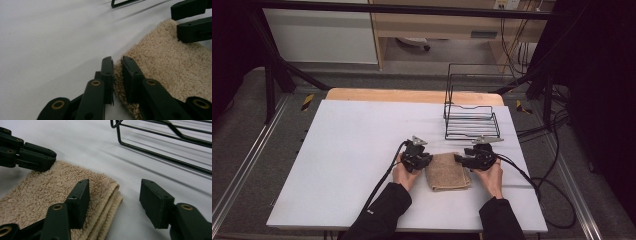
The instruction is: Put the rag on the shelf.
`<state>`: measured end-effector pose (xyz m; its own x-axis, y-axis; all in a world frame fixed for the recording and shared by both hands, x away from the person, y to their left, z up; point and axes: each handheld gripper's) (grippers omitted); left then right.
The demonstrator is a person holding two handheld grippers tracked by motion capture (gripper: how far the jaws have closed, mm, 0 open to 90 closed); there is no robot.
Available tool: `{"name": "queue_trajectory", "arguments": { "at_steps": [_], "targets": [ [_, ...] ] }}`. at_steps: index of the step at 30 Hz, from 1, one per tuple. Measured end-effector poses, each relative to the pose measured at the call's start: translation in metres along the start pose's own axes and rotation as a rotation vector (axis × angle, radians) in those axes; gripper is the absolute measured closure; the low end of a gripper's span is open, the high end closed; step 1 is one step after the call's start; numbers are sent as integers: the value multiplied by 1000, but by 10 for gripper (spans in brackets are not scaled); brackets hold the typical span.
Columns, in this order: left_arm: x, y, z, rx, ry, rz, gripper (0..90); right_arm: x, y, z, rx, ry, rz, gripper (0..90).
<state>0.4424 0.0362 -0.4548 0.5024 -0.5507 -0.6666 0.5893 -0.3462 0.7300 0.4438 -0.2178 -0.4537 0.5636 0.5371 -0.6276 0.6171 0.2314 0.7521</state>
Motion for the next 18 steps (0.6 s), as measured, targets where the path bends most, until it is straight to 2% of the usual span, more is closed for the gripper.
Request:
{"name": "queue_trajectory", "arguments": {
  "at_steps": [5,7,12,18],
  "targets": [
    [0,0,0,5,-3,2,789,5,0,-2,13,10,-24,553],
    [0,0,-1,7,-4,2,789,4,0,-2,35,17,-37,601],
    [0,0,-2,3,-17,3,789,4,0,-4,66,22,-44,644],
    [-1,-1,-4,5,-28,9,791,3,-1,-6,91,52,-56,769]
  ]
}}
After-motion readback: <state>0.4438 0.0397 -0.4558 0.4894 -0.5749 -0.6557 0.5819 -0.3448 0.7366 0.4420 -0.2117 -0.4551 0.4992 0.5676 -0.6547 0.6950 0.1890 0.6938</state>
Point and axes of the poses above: each handheld gripper's, and its own axes: x roughly forward along the jaws, y roughly out of its top, z roughly to its right, and after that the axes turned 2 degrees about x, right-handed
